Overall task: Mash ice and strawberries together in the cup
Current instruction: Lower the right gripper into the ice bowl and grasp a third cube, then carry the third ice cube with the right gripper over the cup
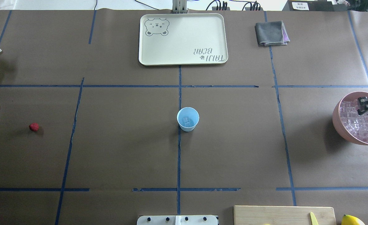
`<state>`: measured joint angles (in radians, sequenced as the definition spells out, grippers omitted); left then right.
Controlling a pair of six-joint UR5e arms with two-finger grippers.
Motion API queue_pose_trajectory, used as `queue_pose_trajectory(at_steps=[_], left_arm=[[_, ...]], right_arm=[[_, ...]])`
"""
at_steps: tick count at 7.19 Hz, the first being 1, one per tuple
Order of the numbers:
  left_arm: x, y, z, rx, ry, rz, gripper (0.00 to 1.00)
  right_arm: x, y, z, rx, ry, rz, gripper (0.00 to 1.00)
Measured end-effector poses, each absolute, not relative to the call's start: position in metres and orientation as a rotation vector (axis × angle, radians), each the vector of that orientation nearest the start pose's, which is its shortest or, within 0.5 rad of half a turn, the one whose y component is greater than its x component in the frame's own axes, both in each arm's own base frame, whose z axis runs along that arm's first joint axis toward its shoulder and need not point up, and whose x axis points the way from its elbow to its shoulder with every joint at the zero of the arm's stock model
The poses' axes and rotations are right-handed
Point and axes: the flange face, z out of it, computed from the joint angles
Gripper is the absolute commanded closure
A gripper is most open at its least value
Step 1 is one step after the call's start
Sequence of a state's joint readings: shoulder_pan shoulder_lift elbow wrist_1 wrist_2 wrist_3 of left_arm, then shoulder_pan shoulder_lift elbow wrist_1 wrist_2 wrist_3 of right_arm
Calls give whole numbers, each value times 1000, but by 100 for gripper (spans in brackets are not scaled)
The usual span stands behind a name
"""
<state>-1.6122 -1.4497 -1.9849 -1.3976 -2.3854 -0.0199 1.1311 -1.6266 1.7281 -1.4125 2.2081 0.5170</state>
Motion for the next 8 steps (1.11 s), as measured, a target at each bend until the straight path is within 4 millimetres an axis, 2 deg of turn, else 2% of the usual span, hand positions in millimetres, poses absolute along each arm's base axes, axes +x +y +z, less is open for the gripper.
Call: queue_pose_trajectory(at_steps=[2, 3, 4, 5, 6, 7, 8], left_arm=[[-79, -427, 526, 123, 812, -8, 0], [-78, -426, 526, 123, 813, -9, 0], [-78, -424, 526, 122, 814, -9, 0], [-78, -423, 526, 122, 813, -9, 0], [-78, -423, 526, 121, 813, -9, 0], [-78, -423, 526, 121, 813, -9, 0], [-78, -423, 527, 119, 813, -9, 0]], right_arm=[[-108, -470, 581, -27, -706, 28, 100], [-89, -461, 561, 0, -724, 44, 100], [-78, -453, 531, 13, -734, 54, 100], [-77, -456, 491, 14, -737, 60, 100], [-88, -471, 443, 7, -738, 52, 100], [-117, -487, 393, -11, -738, 23, 100], [-164, -494, 345, -34, -746, -1, 100]])
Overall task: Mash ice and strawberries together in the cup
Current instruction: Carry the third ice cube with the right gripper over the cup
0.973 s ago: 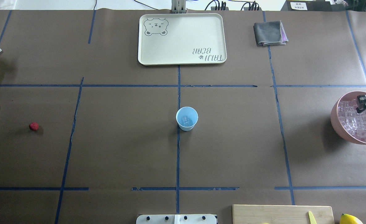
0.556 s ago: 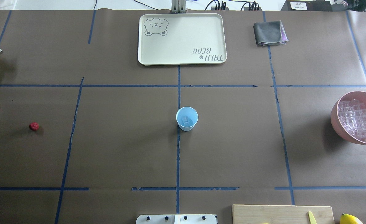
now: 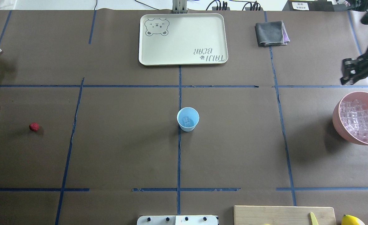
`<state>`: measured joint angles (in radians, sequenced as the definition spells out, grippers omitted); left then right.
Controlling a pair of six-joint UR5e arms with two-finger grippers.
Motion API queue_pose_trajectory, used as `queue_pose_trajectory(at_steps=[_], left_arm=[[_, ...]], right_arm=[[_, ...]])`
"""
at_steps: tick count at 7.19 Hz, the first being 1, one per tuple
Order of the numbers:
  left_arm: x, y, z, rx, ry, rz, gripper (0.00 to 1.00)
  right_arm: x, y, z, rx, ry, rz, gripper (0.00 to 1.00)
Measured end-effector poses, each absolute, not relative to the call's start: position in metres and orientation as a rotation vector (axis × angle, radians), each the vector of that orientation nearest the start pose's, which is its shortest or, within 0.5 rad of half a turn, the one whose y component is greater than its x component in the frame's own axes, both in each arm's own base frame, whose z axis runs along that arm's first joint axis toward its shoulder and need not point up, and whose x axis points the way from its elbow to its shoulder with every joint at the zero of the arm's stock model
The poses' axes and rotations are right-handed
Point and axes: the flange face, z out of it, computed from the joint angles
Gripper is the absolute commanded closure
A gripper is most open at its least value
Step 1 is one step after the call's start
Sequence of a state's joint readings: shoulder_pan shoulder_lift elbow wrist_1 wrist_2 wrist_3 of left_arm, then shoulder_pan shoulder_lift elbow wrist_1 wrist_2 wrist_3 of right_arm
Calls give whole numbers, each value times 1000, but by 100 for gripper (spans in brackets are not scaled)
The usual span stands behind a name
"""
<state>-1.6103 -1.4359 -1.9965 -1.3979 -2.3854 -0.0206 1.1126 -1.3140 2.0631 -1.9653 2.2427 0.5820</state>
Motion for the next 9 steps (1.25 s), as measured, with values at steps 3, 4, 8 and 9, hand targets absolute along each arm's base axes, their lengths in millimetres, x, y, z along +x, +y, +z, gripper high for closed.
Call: queue_pose_trajectory(at_steps=[3, 4, 8, 9], left_arm=[[-77, -423, 530, 115, 811, -8, 0], [-77, -424, 530, 115, 810, -7, 0], [-76, -424, 531, 113, 808, -5, 0], [-76, -424, 531, 113, 808, -5, 0]], right_arm=[[-336, -461, 214, -122, -786, 64, 100], [-388, -447, 183, -114, -792, 92, 100], [-514, -423, 160, -64, -790, 141, 100], [-528, -425, 156, -54, -777, 143, 100]])
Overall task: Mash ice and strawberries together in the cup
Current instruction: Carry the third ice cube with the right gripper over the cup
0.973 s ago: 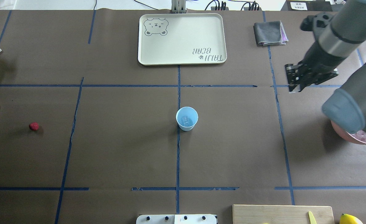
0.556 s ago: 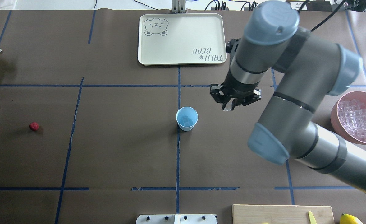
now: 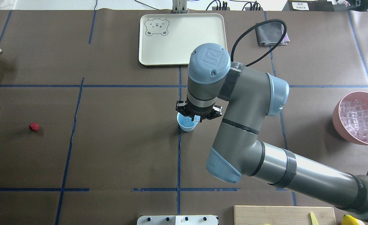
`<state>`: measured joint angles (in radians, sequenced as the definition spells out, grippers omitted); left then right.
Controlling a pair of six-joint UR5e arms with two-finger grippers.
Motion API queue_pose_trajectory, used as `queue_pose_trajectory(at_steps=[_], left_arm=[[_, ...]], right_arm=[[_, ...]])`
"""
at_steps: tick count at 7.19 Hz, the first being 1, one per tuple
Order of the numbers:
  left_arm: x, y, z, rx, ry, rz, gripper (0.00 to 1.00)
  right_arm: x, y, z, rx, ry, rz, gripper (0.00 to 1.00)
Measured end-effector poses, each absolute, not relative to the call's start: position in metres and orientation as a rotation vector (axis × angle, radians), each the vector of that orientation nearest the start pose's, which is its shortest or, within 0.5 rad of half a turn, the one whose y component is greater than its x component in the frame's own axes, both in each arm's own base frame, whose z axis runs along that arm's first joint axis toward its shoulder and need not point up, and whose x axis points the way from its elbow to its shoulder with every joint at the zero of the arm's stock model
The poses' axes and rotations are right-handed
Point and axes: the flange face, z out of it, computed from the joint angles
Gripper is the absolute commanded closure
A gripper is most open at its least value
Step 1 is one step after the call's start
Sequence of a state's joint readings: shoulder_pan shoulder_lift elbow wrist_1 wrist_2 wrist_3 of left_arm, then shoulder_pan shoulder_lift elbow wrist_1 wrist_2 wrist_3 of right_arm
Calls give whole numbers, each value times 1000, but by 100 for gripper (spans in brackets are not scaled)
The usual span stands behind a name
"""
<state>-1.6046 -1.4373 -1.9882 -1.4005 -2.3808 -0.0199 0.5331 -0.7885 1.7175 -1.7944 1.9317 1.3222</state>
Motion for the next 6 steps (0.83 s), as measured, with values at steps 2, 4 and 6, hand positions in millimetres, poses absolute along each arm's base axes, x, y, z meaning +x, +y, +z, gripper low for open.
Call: queue_pose_trajectory(at_steps=[2, 4, 6], left_arm=[[-76, -424, 531, 113, 808, -5, 0], [-76, -424, 530, 114, 809, -4, 0], [-75, -424, 530, 114, 809, -4, 0]], right_arm=[[-546, -433, 145, -48, -763, 147, 99], [-551, -437, 145, -48, -755, 149, 94], [-553, -439, 147, -45, -751, 150, 74]])
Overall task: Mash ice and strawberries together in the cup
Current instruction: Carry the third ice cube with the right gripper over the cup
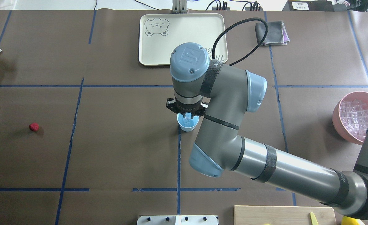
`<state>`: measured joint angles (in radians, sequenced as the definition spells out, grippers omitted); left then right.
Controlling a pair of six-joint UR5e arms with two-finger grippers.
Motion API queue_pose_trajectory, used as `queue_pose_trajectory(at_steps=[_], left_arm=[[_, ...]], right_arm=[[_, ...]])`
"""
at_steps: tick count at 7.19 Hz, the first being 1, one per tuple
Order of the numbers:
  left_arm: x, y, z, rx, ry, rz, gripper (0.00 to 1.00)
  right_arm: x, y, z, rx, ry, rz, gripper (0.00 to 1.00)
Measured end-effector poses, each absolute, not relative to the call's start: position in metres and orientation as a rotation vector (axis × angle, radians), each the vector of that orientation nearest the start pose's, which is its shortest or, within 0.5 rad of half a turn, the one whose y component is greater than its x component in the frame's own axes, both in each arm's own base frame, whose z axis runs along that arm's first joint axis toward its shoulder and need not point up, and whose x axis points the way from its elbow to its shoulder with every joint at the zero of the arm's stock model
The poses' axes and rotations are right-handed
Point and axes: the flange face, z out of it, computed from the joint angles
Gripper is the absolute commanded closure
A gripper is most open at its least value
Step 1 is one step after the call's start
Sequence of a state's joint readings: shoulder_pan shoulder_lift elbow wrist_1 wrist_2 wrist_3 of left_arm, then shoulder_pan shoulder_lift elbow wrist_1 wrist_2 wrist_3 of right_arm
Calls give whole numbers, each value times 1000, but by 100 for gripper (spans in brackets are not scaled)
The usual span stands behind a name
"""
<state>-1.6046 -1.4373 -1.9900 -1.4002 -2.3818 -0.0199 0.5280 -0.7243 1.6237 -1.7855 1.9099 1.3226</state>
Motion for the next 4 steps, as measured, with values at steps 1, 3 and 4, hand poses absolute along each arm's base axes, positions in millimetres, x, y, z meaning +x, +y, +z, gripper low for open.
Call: queue_pose_trajectory(at_steps=[1, 3, 4], left_arm=[[-75, -424, 530, 115, 809, -4, 0], [-75, -424, 529, 116, 809, -3, 0], [-75, -424, 529, 116, 809, -3, 0]], right_arm=[[-554, -440, 147, -40, -753, 151, 63], [-556, -442, 149, -39, -753, 154, 51], [-556, -442, 149, -38, -753, 154, 48]])
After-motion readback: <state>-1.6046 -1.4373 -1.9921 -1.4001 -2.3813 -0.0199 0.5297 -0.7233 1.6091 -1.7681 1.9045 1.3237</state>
